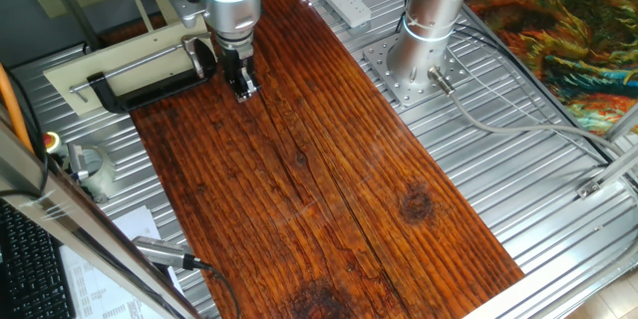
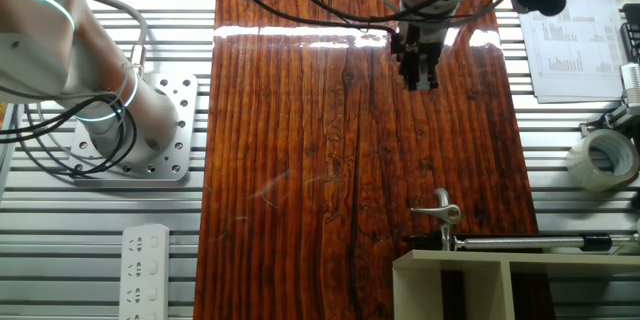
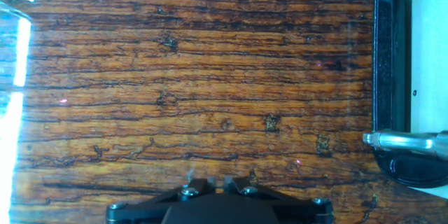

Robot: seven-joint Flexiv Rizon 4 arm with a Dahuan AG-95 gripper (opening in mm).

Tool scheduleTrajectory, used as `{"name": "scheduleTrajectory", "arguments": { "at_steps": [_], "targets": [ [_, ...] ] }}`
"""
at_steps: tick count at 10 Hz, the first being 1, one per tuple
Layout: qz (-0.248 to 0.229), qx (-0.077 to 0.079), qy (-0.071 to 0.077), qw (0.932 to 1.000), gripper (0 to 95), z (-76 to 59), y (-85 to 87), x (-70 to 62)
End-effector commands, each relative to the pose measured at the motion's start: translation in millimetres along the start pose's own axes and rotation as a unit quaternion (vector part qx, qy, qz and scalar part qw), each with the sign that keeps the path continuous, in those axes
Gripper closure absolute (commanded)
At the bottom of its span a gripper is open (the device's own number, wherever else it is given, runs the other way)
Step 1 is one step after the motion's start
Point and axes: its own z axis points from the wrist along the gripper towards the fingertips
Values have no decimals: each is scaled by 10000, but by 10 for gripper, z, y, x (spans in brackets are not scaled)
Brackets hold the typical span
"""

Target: Turn off the water tap

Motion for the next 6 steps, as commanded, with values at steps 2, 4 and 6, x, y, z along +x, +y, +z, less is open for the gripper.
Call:
{"name": "scheduleTrajectory", "arguments": {
  "at_steps": [2, 4, 6],
  "targets": [
    [-68, 32, 34, 10000, 950, -21, -48, 13],
    [-103, 29, 34, 9999, 950, -8, -65, 8],
    [-147, 19, 34, 9999, 950, 27, -92, -13]
  ]
}}
